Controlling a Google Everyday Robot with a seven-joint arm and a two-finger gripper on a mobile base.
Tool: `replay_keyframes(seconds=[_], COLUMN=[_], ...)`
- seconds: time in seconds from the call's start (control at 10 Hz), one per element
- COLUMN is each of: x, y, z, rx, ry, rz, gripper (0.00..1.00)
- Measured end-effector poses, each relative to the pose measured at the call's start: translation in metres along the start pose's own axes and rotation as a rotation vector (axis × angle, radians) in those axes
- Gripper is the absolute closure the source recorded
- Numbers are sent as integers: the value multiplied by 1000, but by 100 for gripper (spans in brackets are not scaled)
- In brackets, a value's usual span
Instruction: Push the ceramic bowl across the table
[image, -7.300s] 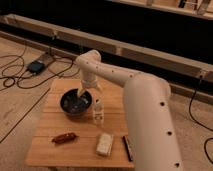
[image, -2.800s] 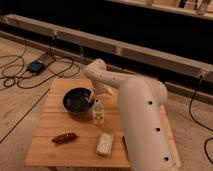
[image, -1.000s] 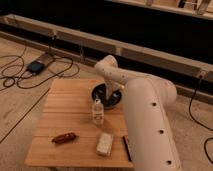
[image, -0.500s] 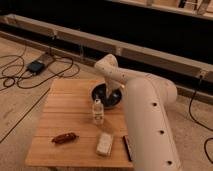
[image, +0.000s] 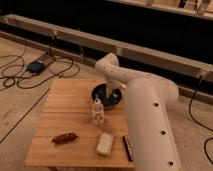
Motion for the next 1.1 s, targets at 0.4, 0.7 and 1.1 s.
replay_keyframes(seconds=[0.4, 0.7, 1.1], x=[2, -2, -20], y=[-26, -59, -84], z=[-8, -24, -8], rx=[53, 95, 141], ry=[19, 51, 6], rz=[-36, -101, -126], gripper=[20, 20, 20])
